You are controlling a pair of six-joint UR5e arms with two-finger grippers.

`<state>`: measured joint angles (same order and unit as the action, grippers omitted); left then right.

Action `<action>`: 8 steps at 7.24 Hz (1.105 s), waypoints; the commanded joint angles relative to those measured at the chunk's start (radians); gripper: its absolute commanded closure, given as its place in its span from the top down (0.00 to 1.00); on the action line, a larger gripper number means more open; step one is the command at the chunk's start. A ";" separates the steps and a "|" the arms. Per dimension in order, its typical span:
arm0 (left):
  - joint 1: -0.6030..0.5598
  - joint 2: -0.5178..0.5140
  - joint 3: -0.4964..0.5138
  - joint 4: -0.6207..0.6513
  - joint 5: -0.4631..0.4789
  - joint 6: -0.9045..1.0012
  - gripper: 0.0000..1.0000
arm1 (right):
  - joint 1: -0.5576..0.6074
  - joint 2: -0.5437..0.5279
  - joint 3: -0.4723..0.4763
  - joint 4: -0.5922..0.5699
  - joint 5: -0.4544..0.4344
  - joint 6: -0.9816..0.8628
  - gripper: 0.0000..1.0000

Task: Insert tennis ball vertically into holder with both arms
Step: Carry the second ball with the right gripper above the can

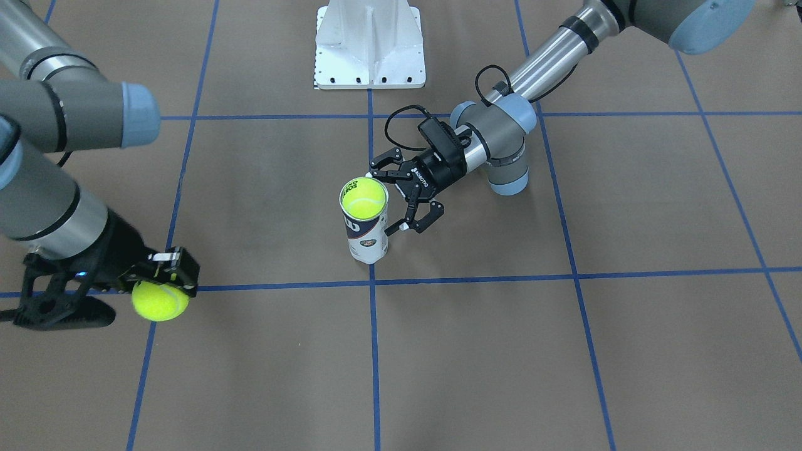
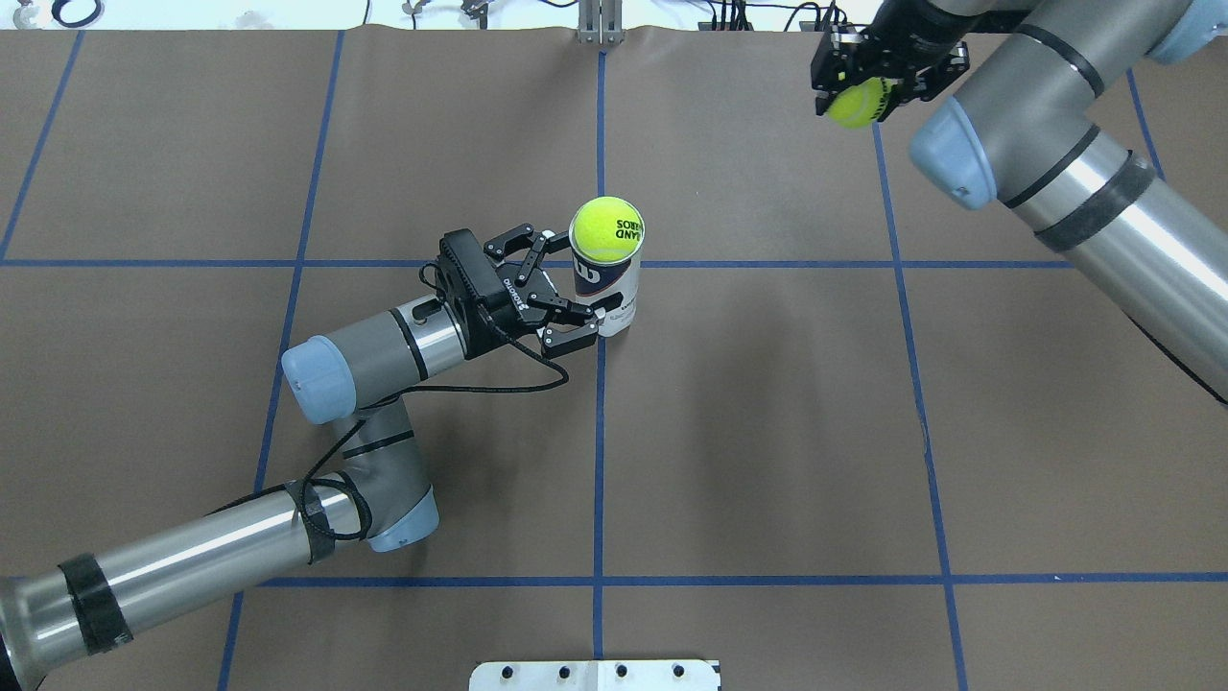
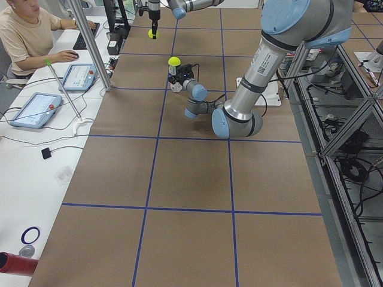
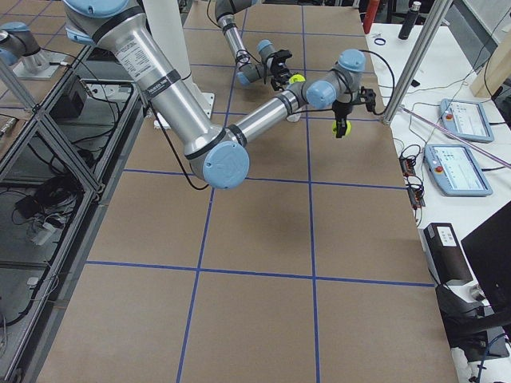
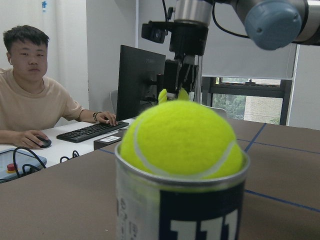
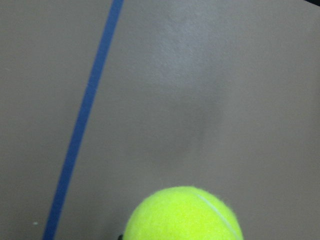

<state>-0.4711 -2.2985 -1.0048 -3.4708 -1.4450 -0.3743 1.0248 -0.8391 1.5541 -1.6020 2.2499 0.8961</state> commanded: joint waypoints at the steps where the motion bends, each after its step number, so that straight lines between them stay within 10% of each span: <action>1: 0.002 -0.001 0.002 0.001 0.000 0.000 0.99 | -0.107 0.203 0.070 -0.213 -0.028 0.218 0.00; 8: 0.003 -0.001 0.006 0.001 0.000 -0.002 0.99 | -0.359 0.285 0.071 -0.325 -0.298 0.339 0.00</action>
<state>-0.4682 -2.2994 -0.9987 -3.4699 -1.4450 -0.3758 0.7069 -0.5489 1.6371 -1.9278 2.0104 1.2356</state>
